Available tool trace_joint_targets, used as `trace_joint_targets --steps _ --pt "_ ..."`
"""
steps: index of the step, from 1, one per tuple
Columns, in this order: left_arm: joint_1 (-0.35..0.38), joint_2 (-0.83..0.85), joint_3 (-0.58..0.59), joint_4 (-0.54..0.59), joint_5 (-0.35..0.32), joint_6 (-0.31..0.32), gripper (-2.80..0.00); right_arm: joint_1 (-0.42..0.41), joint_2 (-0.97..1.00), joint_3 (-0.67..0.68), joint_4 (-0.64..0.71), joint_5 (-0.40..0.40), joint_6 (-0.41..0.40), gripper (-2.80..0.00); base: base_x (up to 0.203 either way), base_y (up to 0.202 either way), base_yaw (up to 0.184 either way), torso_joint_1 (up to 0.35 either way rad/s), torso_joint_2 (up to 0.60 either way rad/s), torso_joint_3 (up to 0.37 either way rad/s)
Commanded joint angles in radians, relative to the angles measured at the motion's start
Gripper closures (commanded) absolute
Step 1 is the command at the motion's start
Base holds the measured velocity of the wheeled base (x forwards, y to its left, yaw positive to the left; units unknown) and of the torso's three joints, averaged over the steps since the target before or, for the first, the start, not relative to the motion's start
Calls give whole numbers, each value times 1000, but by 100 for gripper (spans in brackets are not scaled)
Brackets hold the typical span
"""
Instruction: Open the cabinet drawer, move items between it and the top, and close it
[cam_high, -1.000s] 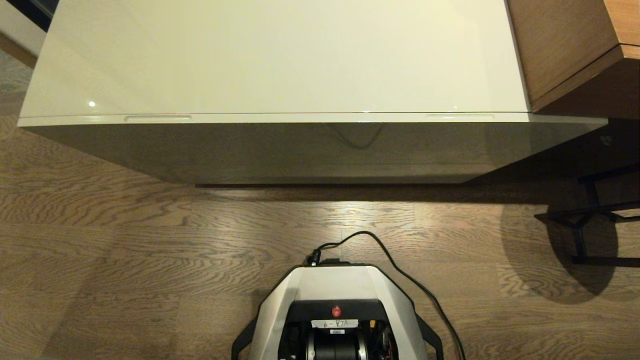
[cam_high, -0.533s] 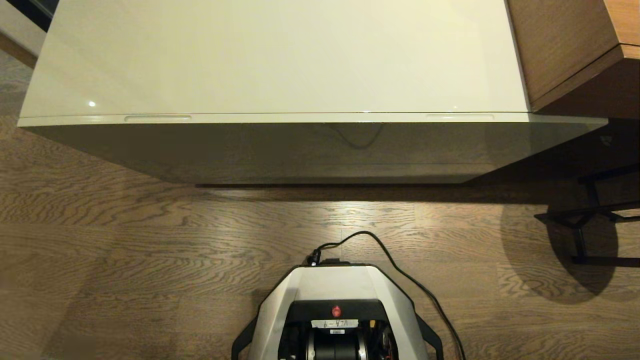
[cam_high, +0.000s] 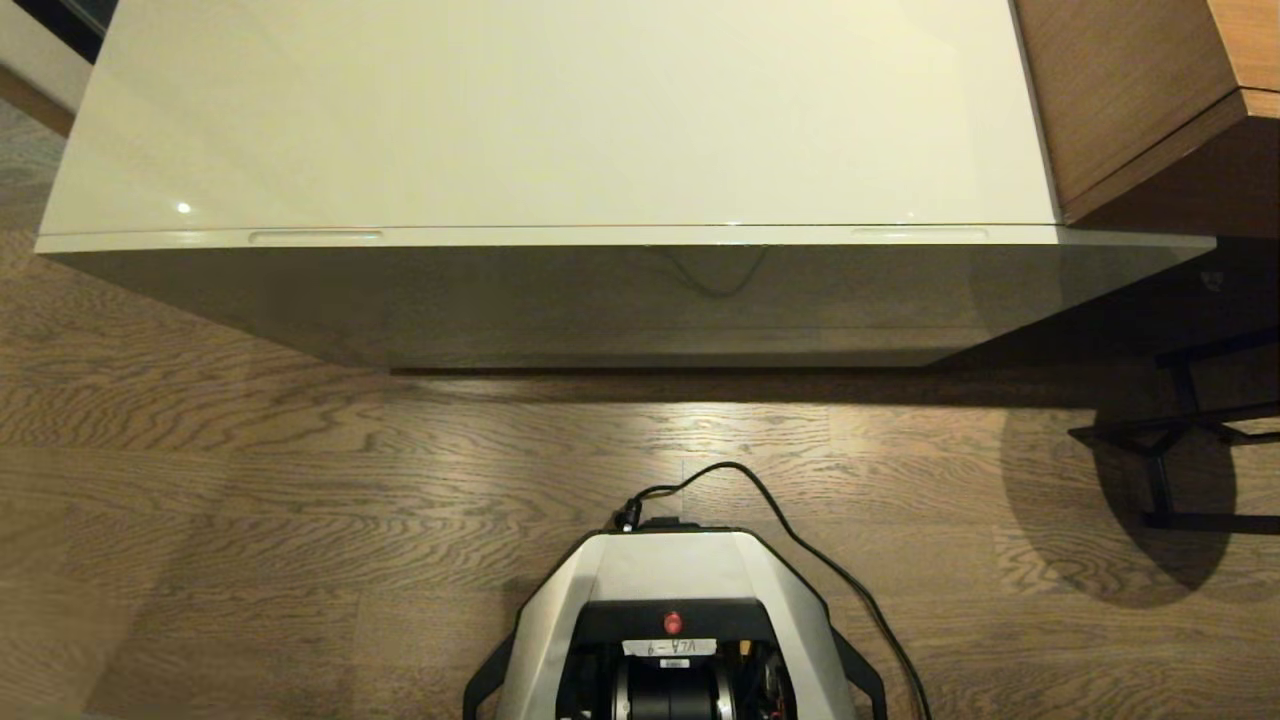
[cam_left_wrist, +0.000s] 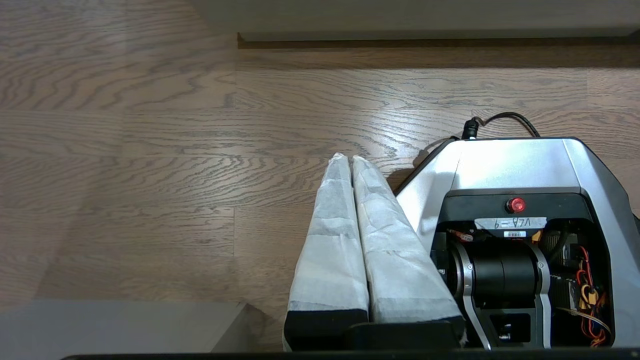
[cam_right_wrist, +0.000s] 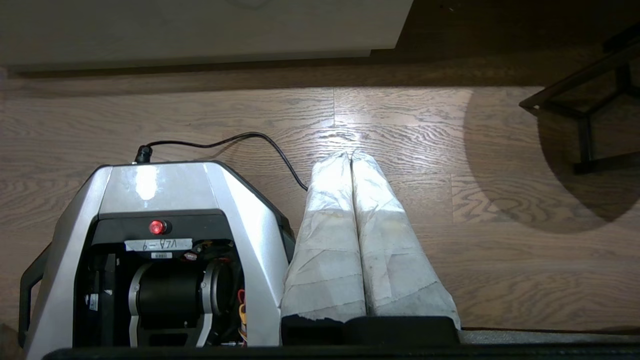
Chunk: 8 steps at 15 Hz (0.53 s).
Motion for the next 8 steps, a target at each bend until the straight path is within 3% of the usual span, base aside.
trace_joint_targets --steps 1,8 --pt "1 2 0 0 1 0 0 1 1 2 0 0 -1 0 0 0 0 0 0 0" --pt "2 2 0 0 1 0 0 1 1 2 0 0 0 0 0 0 0 0 0 0"
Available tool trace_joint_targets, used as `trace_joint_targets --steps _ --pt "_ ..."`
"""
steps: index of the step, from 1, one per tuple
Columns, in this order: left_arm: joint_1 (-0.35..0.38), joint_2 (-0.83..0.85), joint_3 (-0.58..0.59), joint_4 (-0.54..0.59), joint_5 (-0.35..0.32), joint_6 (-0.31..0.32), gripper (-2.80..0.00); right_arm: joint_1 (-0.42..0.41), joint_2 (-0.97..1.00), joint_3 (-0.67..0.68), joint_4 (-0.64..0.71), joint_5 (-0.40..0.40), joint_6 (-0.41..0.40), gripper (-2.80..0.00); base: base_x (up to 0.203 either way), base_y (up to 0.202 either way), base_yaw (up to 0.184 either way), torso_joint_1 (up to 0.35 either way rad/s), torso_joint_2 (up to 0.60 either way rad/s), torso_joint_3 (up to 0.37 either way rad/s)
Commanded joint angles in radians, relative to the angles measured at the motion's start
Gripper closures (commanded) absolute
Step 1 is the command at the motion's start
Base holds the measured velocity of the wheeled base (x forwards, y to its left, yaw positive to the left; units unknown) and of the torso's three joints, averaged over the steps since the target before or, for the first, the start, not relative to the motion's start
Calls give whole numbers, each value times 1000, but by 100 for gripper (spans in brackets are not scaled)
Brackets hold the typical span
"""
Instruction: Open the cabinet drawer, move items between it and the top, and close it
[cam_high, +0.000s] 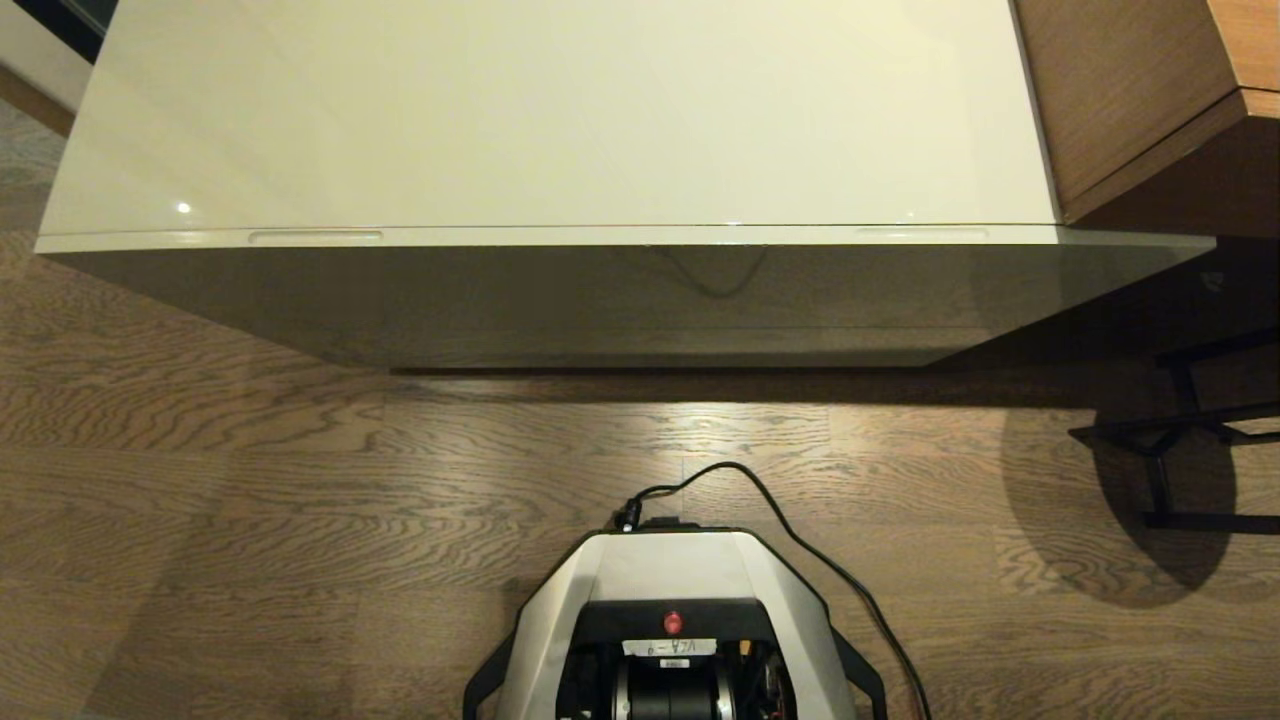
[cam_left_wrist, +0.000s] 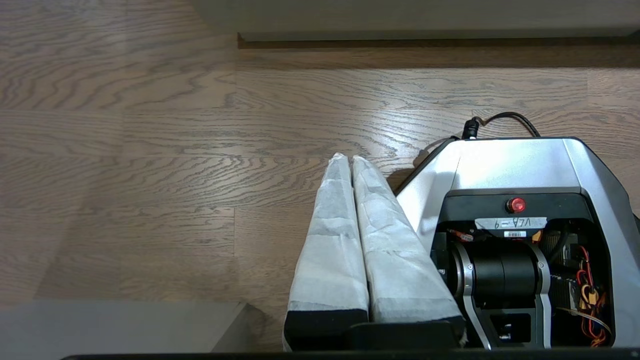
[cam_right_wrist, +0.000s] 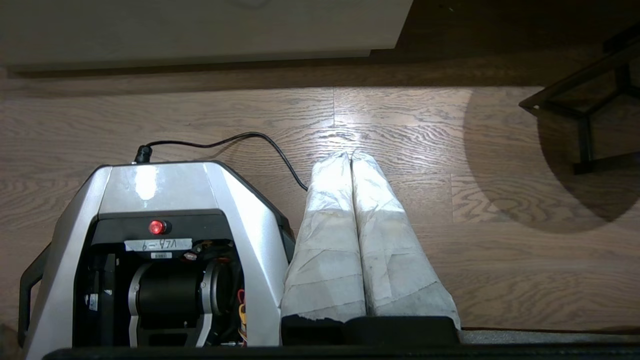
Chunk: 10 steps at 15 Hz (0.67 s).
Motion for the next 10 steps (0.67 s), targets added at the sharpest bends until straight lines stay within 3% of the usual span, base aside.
trace_joint_targets --steps 1,10 --pt "1 2 0 0 0 0 0 1 1 2 -1 0 1 0 0 0 0 0 0 0" --pt "1 1 0 0 0 0 0 0 1 2 -1 0 1 0 0 0 0 0 0 0"
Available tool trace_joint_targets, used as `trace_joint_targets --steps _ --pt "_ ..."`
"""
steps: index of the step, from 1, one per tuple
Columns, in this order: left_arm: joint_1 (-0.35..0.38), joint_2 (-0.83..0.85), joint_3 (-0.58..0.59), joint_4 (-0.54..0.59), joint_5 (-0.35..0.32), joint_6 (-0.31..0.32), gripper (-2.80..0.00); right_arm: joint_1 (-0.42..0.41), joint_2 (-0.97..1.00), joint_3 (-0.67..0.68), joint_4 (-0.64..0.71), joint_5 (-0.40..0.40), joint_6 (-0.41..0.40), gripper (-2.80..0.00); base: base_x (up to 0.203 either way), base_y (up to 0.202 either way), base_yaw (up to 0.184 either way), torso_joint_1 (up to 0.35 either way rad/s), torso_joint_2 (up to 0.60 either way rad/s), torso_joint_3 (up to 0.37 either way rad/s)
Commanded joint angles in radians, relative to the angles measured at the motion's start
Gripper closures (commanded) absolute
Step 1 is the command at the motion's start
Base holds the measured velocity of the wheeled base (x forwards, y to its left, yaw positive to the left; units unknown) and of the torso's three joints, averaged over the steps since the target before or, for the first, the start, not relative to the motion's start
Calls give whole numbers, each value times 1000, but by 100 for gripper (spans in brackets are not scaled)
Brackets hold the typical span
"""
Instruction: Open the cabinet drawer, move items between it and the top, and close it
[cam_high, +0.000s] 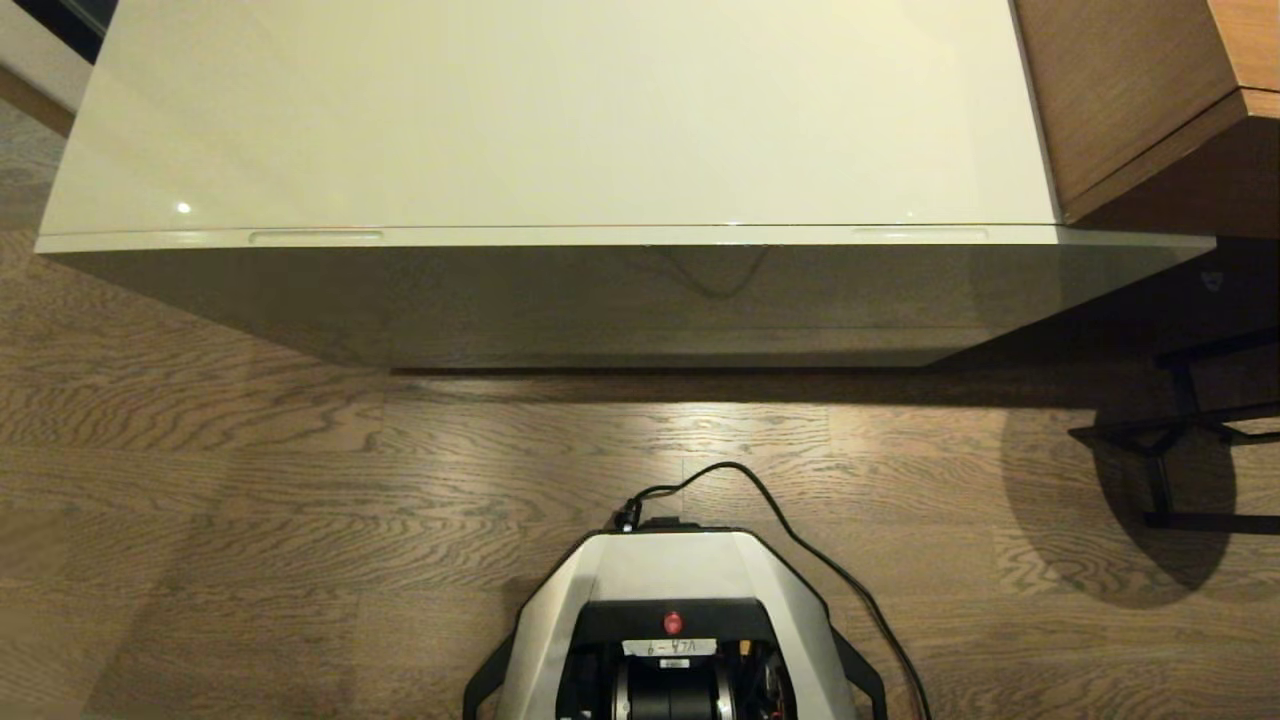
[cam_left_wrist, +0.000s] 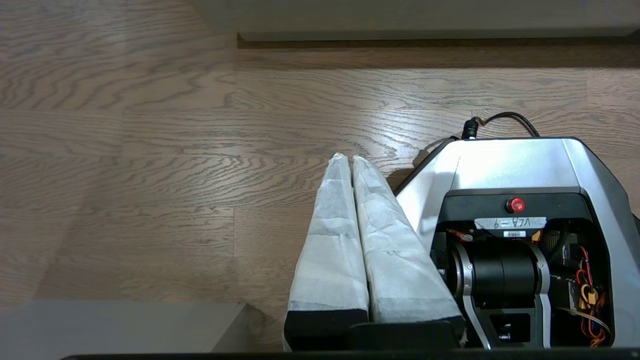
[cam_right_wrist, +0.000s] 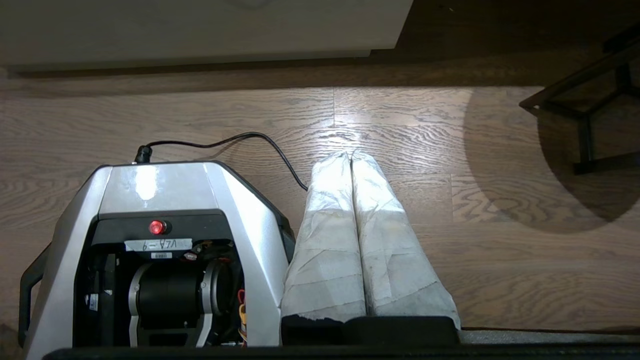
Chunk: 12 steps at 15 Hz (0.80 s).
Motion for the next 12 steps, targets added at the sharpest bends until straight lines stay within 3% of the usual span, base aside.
trace_joint_targets --steps 1,12 --pt "1 2 0 0 1 0 0 0 1 2 0 0 0 0 0 0 0 0 0 0" --pt "1 2 0 0 1 0 0 1 1 2 0 0 0 0 0 0 0 0 0 0"
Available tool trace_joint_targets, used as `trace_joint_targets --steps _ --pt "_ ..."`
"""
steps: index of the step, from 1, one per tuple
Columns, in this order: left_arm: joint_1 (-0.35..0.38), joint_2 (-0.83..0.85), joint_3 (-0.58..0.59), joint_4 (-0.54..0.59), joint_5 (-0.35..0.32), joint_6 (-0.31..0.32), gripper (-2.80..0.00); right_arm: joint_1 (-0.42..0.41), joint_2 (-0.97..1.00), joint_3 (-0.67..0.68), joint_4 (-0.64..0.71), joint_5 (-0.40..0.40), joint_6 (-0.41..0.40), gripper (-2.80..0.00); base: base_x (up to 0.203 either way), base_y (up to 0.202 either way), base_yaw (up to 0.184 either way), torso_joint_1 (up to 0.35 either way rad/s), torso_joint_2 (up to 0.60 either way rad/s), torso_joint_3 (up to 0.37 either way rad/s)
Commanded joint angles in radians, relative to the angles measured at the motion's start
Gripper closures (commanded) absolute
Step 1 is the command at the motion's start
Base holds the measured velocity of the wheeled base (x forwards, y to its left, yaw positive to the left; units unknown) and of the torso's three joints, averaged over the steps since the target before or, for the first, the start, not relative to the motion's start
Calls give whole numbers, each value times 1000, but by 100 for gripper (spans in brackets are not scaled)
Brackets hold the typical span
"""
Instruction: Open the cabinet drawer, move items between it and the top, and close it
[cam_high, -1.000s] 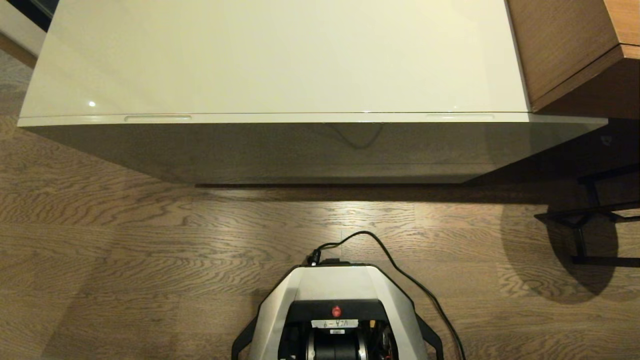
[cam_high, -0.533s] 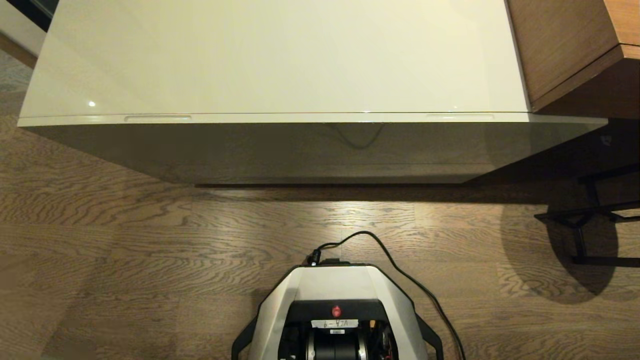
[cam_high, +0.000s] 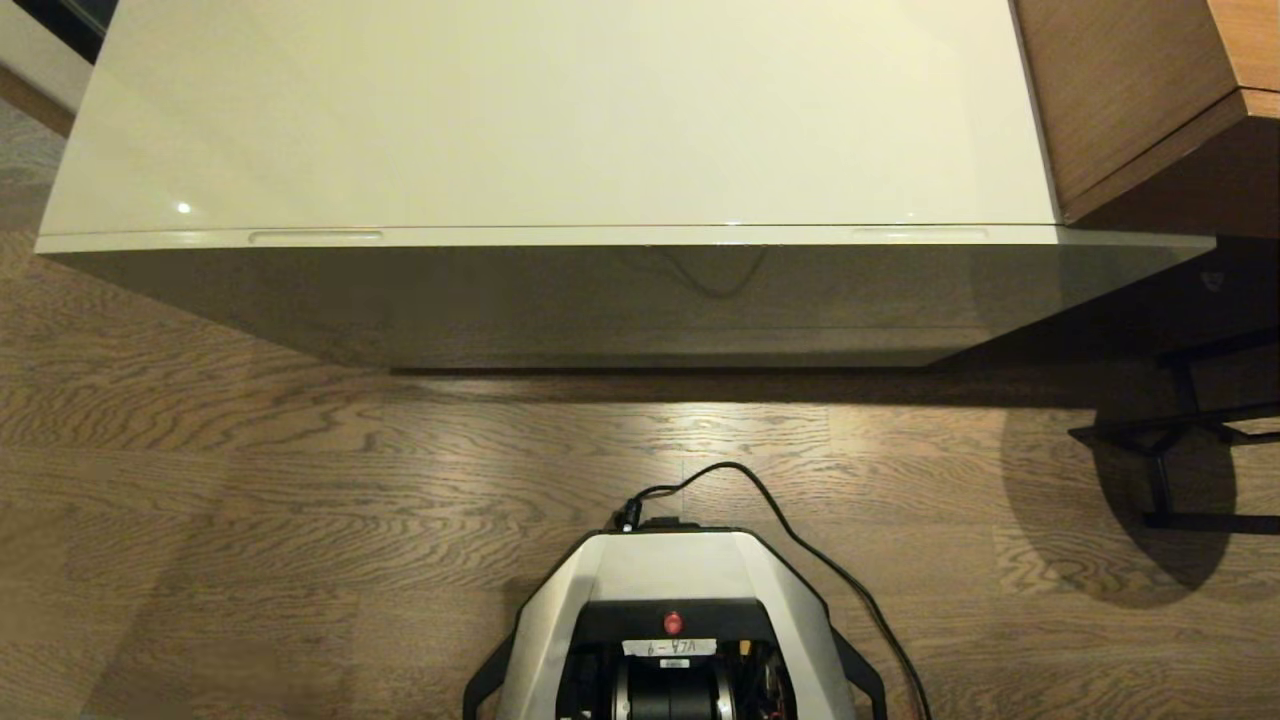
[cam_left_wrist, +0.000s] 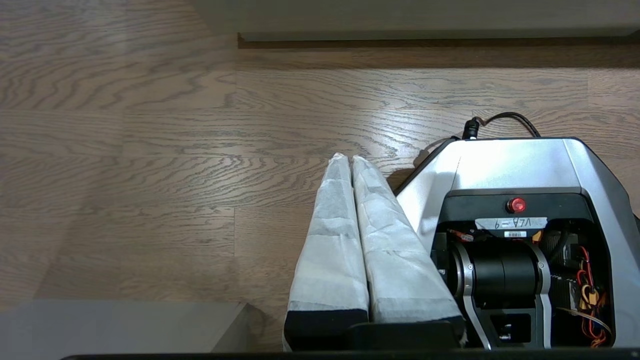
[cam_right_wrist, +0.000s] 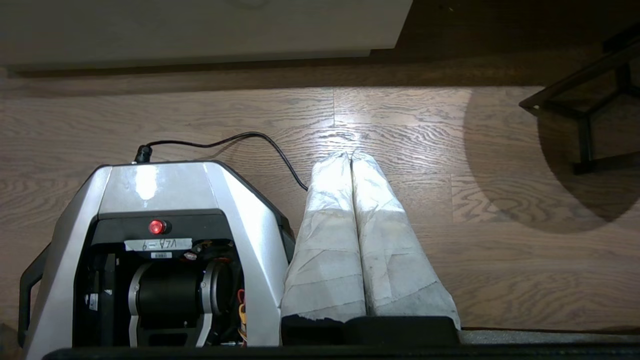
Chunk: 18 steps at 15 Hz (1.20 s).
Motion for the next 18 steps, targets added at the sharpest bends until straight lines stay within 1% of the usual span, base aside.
trace_joint_targets --steps 1,18 --pt "-1 1 0 0 1 0 0 0 1 2 0 0 1 0 0 0 0 0 0 0" --pt "-1 2 0 0 1 0 0 0 1 2 0 0 0 0 0 0 0 0 0 0"
